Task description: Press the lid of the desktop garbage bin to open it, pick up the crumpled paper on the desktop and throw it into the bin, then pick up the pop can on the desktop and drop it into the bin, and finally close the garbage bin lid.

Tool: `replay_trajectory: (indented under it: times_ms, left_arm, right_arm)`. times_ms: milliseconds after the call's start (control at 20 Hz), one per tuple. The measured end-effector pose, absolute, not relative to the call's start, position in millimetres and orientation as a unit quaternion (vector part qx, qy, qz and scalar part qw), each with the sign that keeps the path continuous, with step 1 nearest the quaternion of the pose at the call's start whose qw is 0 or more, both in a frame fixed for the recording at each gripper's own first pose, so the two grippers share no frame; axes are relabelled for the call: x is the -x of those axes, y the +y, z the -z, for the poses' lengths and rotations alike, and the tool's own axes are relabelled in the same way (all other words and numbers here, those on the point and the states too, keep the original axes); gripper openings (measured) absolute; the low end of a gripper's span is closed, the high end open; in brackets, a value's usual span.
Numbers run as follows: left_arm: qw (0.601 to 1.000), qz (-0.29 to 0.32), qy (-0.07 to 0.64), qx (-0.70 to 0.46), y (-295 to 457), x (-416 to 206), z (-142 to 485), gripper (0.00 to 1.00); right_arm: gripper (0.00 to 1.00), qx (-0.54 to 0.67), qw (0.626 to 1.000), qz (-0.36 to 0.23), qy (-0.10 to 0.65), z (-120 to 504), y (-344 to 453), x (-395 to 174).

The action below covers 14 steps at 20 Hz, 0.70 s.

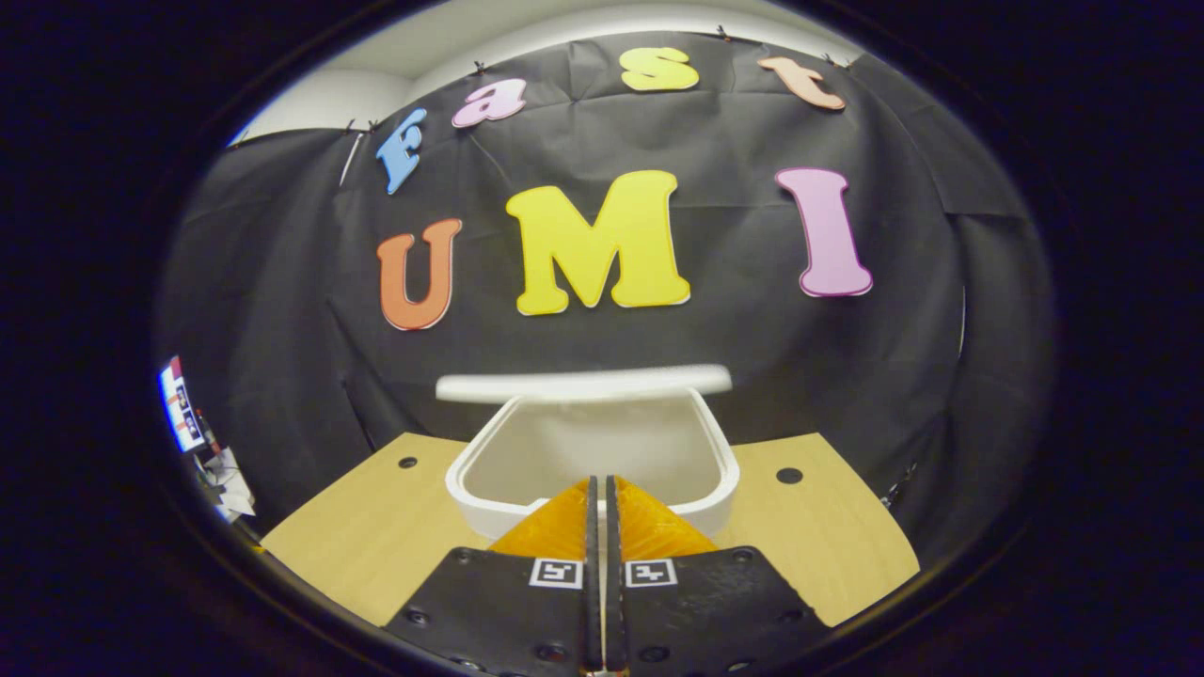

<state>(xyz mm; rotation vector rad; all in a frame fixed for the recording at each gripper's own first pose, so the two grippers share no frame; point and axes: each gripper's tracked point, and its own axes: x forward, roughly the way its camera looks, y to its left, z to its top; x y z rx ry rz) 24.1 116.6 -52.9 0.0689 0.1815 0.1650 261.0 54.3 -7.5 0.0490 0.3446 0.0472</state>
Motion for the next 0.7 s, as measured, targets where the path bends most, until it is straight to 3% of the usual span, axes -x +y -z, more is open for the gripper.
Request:
replay_trajectory:
  times_ms: [300,350,400,650,700]
  left_arm:
    - [0.992,-0.075,0.099,-0.037,112.3,-26.8,59.2,0.98]
    - [0.992,-0.073,0.101,-0.037,110.7,-27.5,60.7,0.98]
    - [0.991,-0.07,0.103,-0.038,109.2,-28.0,62.7,0.98]
    - [0.99,-0.047,0.125,-0.044,101.8,-35.1,78.5,0.98]
    - [0.99,-0.043,0.132,-0.039,100.6,-36.8,82.4,0.98]
  right_arm:
    - [0.05,-0.032,0.984,-0.032,0.17,12.5,46.2,-239.0]
    - [0.24,-0.035,0.984,-0.033,0.17,14.2,45.2,-235.8]
    - [0.3,-0.034,0.985,-0.031,0.168,14.5,42.2,-233.0]
    - [0.92,0.016,0.99,-0.027,0.139,13.2,37.8,-221.3]
    - [0.98,0.014,0.99,-0.029,0.138,14.2,39.6,-217.2]
